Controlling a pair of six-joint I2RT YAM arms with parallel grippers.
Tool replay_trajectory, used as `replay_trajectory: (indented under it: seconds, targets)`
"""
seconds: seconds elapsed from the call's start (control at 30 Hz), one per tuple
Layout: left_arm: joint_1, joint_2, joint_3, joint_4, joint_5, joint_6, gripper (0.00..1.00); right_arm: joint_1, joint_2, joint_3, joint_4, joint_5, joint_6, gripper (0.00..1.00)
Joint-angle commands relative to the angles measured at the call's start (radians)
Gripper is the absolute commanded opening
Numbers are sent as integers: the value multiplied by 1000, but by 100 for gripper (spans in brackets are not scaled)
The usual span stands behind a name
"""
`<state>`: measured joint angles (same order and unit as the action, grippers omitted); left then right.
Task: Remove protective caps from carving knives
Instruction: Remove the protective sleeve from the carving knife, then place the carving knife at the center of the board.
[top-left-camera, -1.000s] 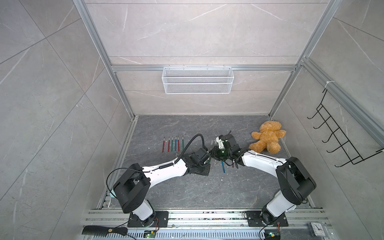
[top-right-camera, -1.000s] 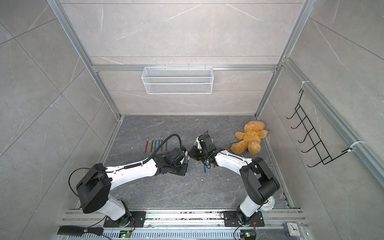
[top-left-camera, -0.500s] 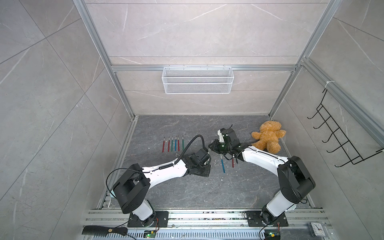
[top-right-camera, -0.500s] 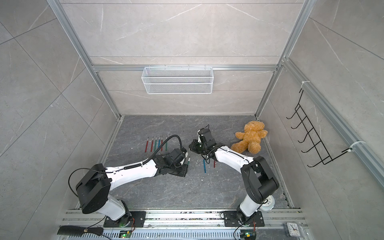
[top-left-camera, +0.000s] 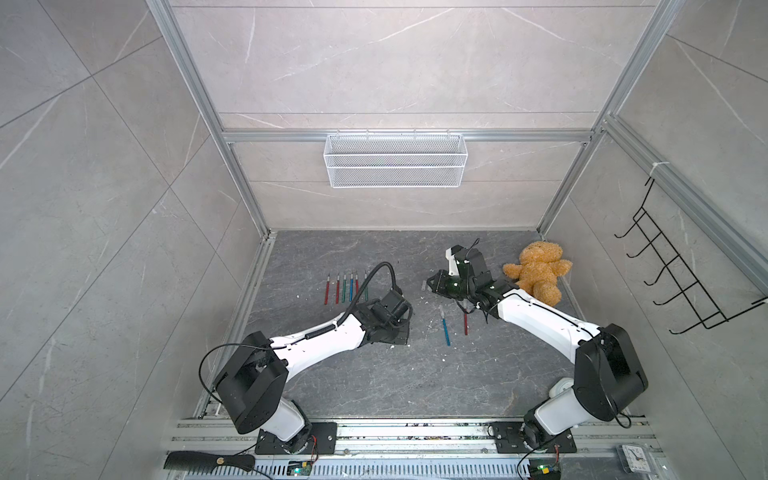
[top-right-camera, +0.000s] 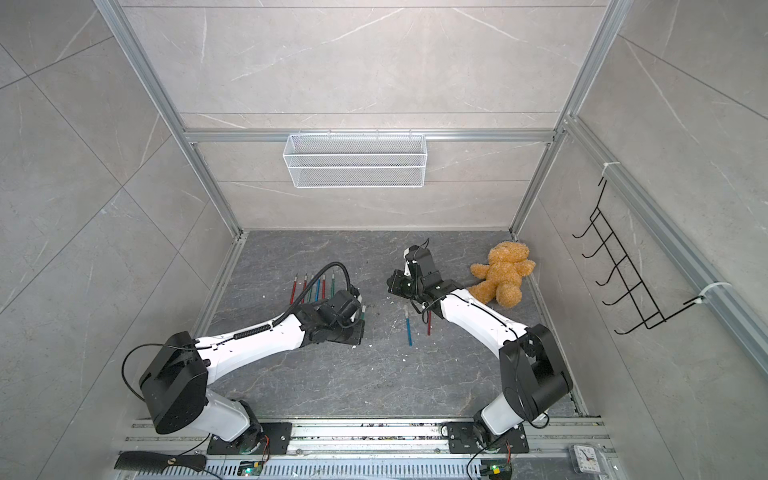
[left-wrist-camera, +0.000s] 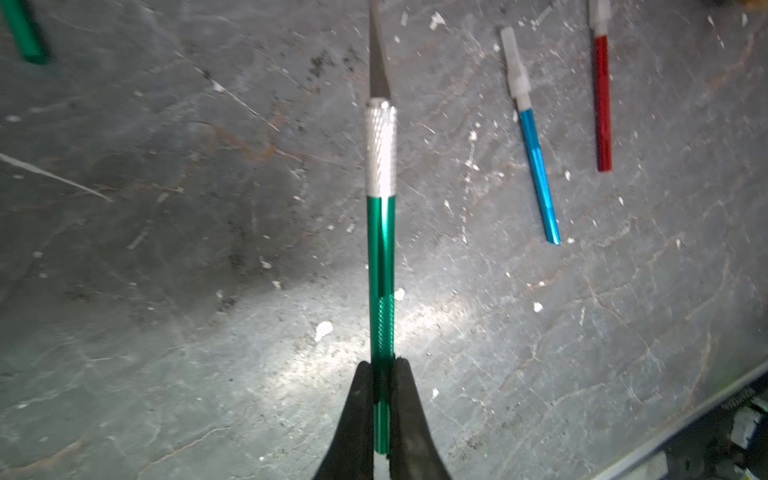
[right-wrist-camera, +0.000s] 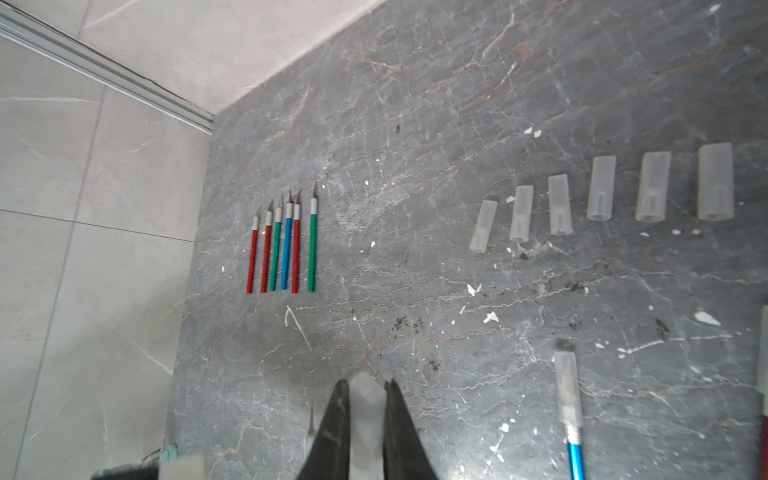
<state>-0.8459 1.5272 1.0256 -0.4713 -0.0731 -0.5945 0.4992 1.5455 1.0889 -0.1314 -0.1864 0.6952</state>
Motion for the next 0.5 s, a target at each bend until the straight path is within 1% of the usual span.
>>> replay_trajectory:
  seconds: [0.0, 0.13, 0.23, 0.47]
  targets:
    - [50, 16, 90, -50, -70, 16, 0, 6, -42, -56, -14, -22, -41, 0]
    - [149, 79, 162, -75, -47, 12, 0, 9, -62, -120, 14, -34, -64, 0]
    - [199, 136, 219, -101, -50, 23, 0, 12, -73, -167, 56, -58, -74, 0]
    - [249, 266, 323, -153, -116, 43, 0, 17, -104, -233, 169, -114, -87, 0]
